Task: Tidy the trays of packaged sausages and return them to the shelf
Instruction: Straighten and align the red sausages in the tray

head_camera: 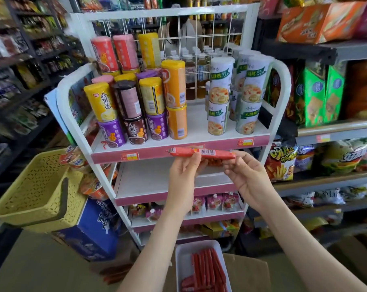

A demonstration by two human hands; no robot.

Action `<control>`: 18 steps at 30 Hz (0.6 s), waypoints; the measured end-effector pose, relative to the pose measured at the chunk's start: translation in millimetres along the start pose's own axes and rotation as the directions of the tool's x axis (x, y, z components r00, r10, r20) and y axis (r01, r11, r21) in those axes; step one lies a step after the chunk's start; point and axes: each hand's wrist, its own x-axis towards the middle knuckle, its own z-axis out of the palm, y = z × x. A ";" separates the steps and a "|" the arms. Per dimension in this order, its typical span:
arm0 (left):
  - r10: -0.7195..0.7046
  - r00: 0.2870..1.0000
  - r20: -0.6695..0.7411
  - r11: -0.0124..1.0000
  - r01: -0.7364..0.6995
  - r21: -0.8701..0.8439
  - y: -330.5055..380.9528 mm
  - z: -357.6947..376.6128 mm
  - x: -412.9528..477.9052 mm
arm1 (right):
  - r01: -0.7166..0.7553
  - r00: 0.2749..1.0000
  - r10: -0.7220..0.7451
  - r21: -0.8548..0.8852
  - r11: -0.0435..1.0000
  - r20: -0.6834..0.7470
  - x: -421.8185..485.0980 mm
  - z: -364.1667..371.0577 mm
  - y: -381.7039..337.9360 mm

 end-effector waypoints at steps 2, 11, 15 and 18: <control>0.034 0.999 0.025 0.999 -0.033 -0.004 5.4 3.3 2.3 | 0.011 1.000 -0.011 -0.043 0.999 0.004 1.6 -1.2 -2.3; 0.379 0.814 0.440 0.611 -0.577 0.542 14.2 12.5 13.3 | 0.018 0.984 0.124 -0.767 0.641 0.126 8.7 -8.7 -25.3; 0.485 0.552 0.679 0.151 -0.817 0.556 6.1 6.3 22.6 | 0.269 0.960 -0.018 -0.902 0.337 0.279 -0.3 8.0 -51.2; 0.552 0.510 0.660 -0.015 -0.785 0.619 10.0 4.7 30.0 | 0.407 0.913 -0.107 -0.858 0.312 0.394 -8.9 22.6 -70.9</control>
